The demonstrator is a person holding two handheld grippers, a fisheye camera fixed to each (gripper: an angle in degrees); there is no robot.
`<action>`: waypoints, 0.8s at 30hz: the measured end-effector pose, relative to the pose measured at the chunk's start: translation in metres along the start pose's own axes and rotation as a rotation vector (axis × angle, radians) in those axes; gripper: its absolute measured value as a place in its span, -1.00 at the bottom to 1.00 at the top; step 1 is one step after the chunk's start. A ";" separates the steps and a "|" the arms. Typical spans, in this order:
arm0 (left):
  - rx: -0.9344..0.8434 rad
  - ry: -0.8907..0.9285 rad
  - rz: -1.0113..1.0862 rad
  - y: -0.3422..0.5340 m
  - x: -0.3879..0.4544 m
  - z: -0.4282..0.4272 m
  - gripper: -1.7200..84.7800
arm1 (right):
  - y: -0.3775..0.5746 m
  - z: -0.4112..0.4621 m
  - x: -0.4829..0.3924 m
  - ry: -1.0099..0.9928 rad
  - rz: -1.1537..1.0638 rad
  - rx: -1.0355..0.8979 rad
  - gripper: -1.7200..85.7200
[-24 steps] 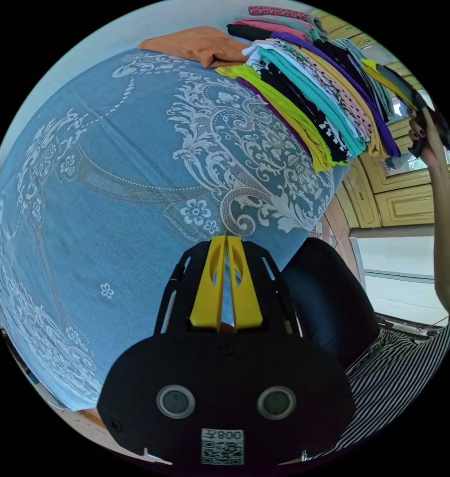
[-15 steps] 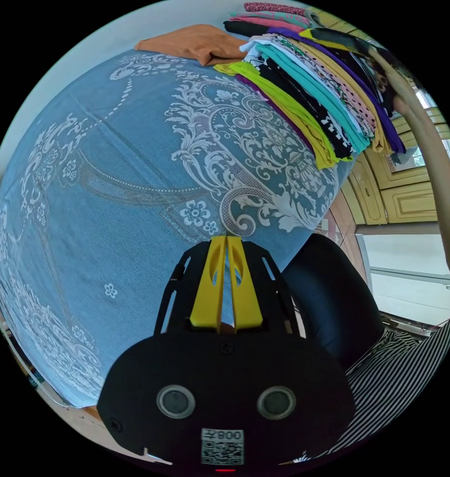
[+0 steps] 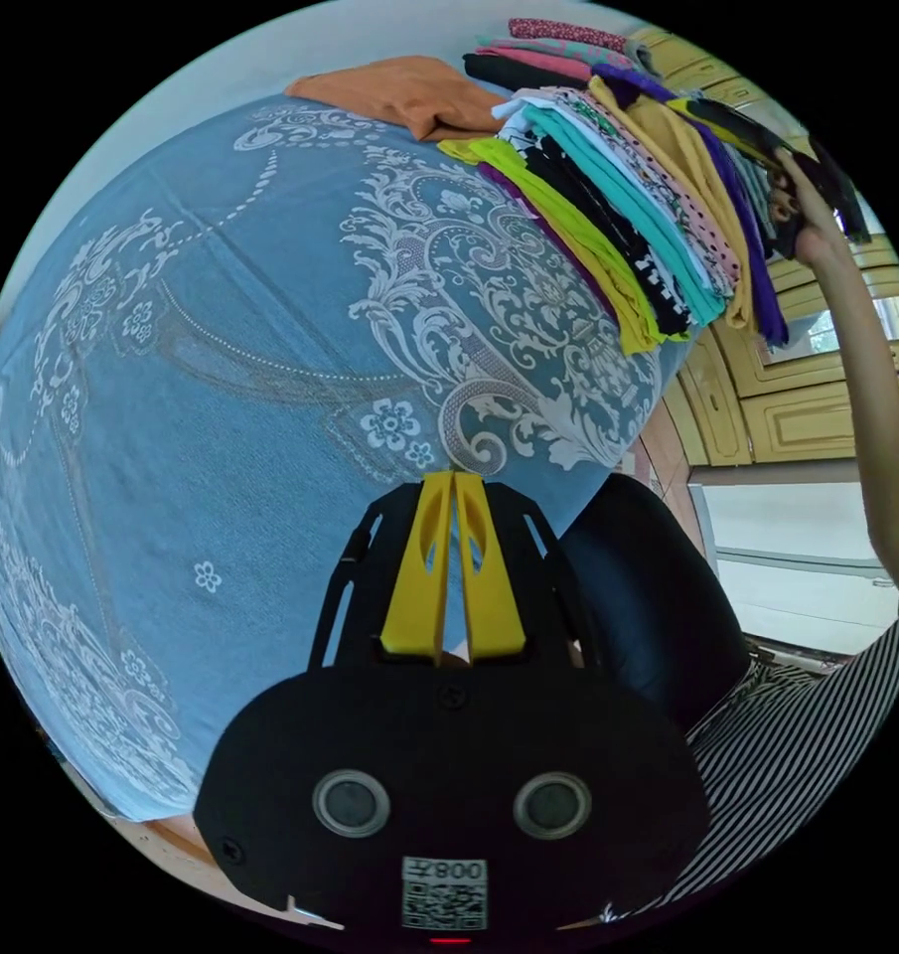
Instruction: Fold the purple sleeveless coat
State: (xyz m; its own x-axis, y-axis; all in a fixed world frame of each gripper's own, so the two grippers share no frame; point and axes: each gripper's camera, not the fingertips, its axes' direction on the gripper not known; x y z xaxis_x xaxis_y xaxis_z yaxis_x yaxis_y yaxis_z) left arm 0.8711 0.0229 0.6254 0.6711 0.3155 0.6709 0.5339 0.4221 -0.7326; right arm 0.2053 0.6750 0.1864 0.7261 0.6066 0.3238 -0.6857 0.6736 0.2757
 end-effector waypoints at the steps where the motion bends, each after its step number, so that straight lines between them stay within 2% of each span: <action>1: 0.011 0.022 0.003 0.002 0.000 0.000 -0.96 | 0.009 -0.013 0.012 -0.026 0.015 0.019 -0.92; 9: 0.167 0.141 0.060 0.024 0.005 -0.021 -0.96 | 0.069 -0.069 0.069 -0.169 0.059 0.055 -0.92; 14: 0.179 0.156 0.064 0.036 -0.002 -0.019 -0.96 | 0.081 -0.058 0.115 -0.304 0.164 0.022 -0.91; 19: 0.194 0.207 0.051 0.053 -0.014 -0.015 -0.96 | 0.093 -0.062 0.136 -0.326 0.182 0.033 -0.90; 24: 0.206 0.260 0.052 0.049 -0.026 -0.005 -0.96 | 0.098 -0.042 0.148 -0.347 0.137 -0.079 -0.87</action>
State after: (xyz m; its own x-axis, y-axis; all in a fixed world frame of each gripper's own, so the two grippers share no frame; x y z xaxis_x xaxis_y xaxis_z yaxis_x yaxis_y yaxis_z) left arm 0.8825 0.0315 0.5720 0.8176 0.1252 0.5621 0.3980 0.5825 -0.7087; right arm 0.2472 0.8485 0.2235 0.5586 0.5234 0.6434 -0.7591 0.6353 0.1423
